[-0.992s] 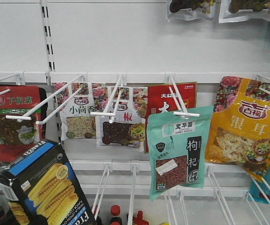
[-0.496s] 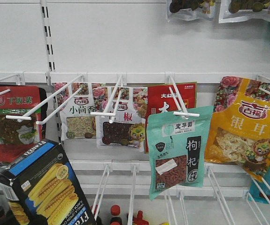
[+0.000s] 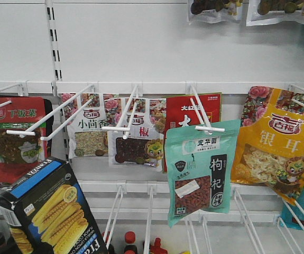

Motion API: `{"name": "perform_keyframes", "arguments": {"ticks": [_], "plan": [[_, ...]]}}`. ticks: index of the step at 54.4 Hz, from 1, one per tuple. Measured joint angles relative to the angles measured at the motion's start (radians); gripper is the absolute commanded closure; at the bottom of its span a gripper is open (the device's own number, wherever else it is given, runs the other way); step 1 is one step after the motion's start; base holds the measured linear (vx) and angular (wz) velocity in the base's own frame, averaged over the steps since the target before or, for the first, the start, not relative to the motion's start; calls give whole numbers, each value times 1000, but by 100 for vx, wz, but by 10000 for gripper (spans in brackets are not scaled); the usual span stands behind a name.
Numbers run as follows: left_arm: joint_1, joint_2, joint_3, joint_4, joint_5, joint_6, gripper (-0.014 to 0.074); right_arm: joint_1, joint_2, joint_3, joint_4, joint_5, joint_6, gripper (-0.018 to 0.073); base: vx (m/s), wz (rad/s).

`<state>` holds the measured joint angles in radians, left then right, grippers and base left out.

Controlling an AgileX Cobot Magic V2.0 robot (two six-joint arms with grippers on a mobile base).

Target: Pick snacks and fruit into basket

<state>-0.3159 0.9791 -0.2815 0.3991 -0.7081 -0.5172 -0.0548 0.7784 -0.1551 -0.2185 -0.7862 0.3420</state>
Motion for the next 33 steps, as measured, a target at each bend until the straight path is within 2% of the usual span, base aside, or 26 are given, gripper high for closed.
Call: {"name": "perform_keyframes", "arguments": {"ticks": [16,33], "plan": [[0,0,0,0,0,0,596,0,199,-100,-283,-58,140,-36,0,0],[0,0,0,0,0,0,596,0,380,-175,-399,-177,190,-36,0,0]]}}
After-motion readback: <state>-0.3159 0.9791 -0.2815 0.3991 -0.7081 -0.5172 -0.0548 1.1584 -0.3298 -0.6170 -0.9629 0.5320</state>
